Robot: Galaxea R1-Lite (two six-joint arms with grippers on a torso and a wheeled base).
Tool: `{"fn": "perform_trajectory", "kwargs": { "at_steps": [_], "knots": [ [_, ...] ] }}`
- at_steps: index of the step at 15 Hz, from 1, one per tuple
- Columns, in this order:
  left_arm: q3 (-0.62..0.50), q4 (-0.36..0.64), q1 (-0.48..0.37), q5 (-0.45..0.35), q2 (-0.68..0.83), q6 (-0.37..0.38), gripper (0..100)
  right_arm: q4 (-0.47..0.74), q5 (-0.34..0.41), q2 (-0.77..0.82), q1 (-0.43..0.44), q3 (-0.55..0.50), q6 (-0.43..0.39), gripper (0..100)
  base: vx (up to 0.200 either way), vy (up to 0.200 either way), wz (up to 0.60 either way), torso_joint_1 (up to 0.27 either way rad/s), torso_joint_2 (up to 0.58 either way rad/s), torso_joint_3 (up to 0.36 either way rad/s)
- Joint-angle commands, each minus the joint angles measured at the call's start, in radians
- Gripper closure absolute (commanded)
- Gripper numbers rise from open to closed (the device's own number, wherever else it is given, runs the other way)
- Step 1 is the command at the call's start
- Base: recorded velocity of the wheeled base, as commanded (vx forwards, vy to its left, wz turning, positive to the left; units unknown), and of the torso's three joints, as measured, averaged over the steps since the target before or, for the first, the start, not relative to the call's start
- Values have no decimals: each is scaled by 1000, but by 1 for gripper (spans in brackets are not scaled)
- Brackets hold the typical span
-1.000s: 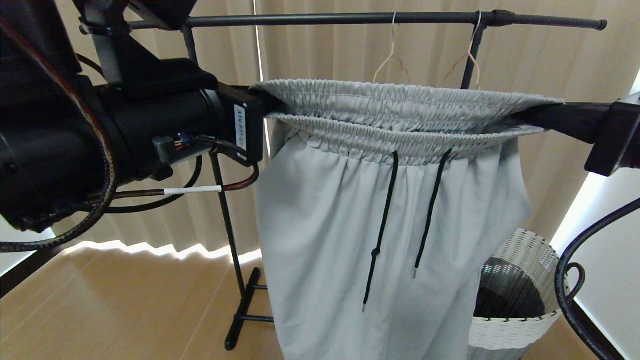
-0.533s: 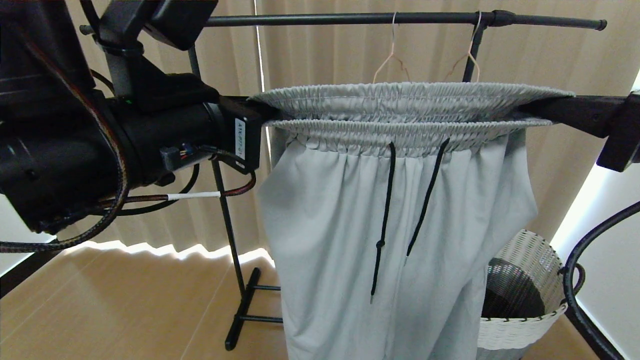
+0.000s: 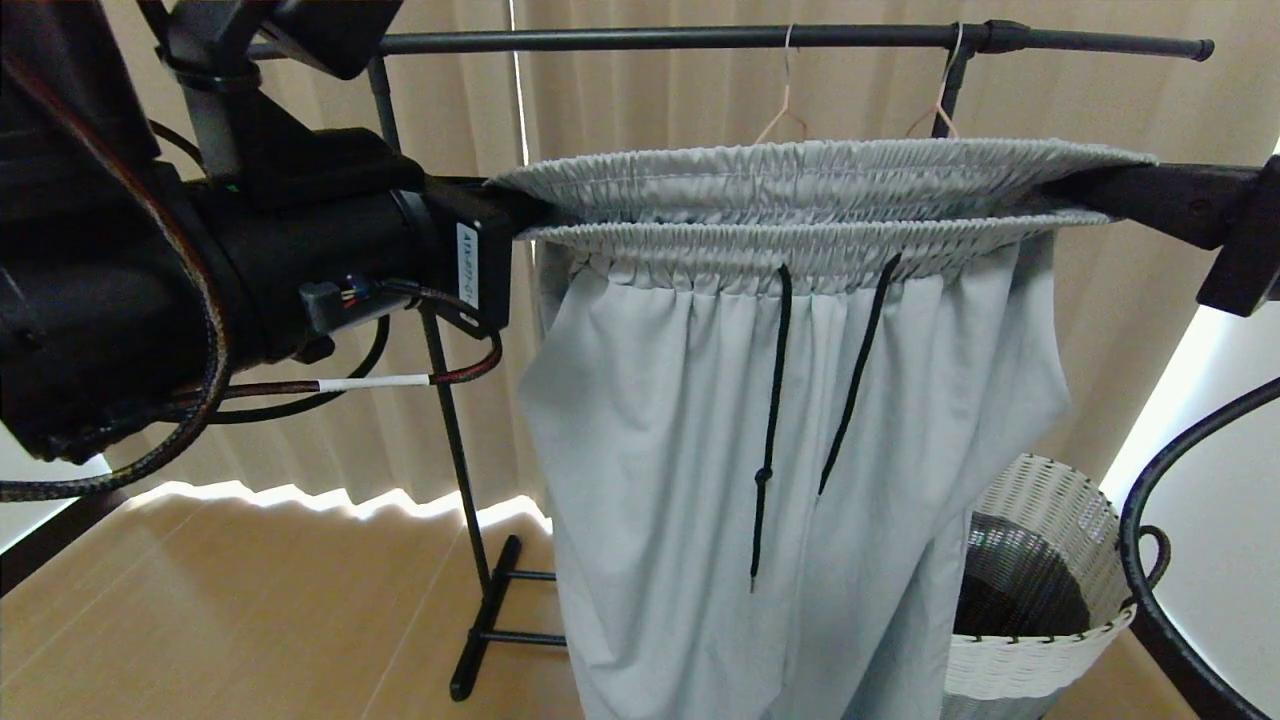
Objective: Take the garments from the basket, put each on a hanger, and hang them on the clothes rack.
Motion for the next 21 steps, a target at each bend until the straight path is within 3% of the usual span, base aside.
{"fn": "perform_trajectory", "kwargs": {
  "at_steps": [1,6,11,18,20,21],
  "knots": [
    [1,0,1,1,-5,0,100,0,0,-3,1,23,-1,0,0,0,0,0,0,0],
    [1,3,27,21,-3,1,100,-10,7,-22,5,46,5,0,0,0,0,0,0,0],
    [3,8,90,142,0,1,100,-12,133,-92,5,121,42,0,0,0,0,0,0,0],
    [28,26,105,179,-25,0,100,-6,113,-120,-4,158,36,0,0,0,0,0,0,0],
    [84,87,142,189,-104,0,100,19,66,-123,-59,184,-1,0,0,0,0,0,0,0],
    [155,120,167,180,-186,-5,100,48,17,-129,-116,206,-78,0,0,0,0,0,0,0]
  ]
}}
